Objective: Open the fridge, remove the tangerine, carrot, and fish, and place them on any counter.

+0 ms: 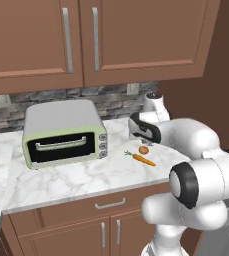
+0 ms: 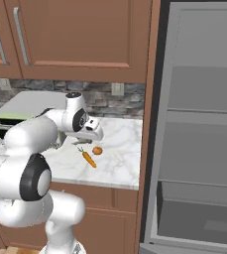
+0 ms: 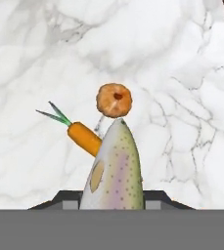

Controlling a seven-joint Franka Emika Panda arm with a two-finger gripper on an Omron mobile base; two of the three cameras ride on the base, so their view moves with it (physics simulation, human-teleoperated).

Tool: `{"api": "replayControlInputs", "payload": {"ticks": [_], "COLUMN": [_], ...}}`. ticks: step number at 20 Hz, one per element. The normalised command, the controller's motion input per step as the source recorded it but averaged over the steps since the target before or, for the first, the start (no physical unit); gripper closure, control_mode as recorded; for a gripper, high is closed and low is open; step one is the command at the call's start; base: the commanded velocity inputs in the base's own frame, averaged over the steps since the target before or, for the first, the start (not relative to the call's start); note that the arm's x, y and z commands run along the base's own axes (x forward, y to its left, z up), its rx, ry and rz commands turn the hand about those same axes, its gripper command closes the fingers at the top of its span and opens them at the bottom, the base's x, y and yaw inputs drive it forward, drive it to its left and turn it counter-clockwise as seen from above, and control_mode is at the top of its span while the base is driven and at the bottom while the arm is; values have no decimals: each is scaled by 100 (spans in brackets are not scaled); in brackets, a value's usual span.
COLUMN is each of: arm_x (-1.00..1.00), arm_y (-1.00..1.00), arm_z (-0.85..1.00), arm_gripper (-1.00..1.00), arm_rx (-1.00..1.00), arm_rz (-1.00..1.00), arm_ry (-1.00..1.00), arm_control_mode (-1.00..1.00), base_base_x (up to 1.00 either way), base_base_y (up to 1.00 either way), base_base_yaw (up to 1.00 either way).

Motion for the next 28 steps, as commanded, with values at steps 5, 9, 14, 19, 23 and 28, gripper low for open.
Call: {"api": "replayControlInputs", "payload": {"ticks": [5,9,14,19,23,28], "arm_x": [44,37,27,31,51,47], "arm_y": [-56,-51,-41,-36,-9,-1], "arm_z": [-70,-69,-60,-26,-27,-24], "arm_gripper": [100,100,100,100,-100,-100], "arm_rx": [0,0,0,2,1,0], "arm_rz": [0,0,0,0,0,0], "arm_ry": [0,0,0,0,0,-2], "arm_control_mode": [-100,-100,-100,-100,-100,-100], "base_base_x": [0,0,0,0,0,0], "base_base_y": [0,0,0,0,0,0], "base_base_yaw": [0,0,0,0,0,0]}}
